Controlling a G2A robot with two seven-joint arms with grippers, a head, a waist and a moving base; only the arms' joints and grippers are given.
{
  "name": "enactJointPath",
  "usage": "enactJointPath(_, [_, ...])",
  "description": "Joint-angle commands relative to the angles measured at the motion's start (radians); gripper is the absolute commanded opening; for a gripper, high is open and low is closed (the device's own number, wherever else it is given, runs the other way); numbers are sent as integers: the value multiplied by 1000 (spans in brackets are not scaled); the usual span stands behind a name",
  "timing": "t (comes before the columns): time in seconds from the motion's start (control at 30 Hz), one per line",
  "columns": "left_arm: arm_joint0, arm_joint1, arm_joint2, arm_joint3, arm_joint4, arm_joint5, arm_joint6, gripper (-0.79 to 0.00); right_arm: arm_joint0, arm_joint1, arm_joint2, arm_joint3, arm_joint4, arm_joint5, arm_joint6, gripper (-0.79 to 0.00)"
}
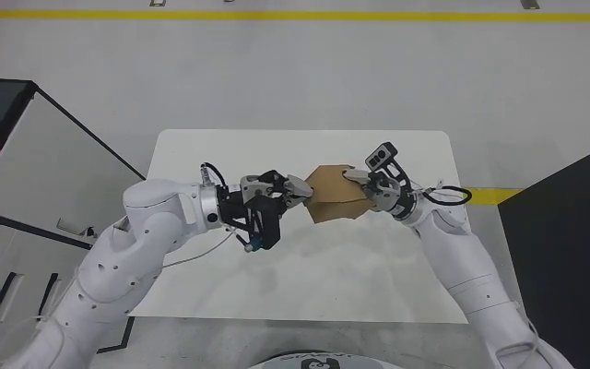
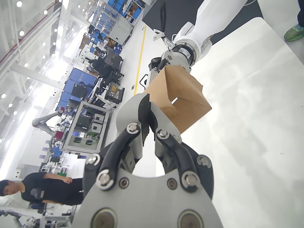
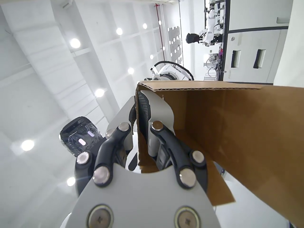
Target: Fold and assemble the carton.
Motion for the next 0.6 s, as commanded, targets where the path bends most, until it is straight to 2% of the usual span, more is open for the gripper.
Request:
enactJointPath(0.0, [-2,0,2,-2,0,-1,2,-785,0,-2,-4,4,22,10,13,-785])
enactJointPath(0.57, [-4,1,39,-11,26,-39,33,-785,-2,-3,-12,-15,0,-7,54,-785])
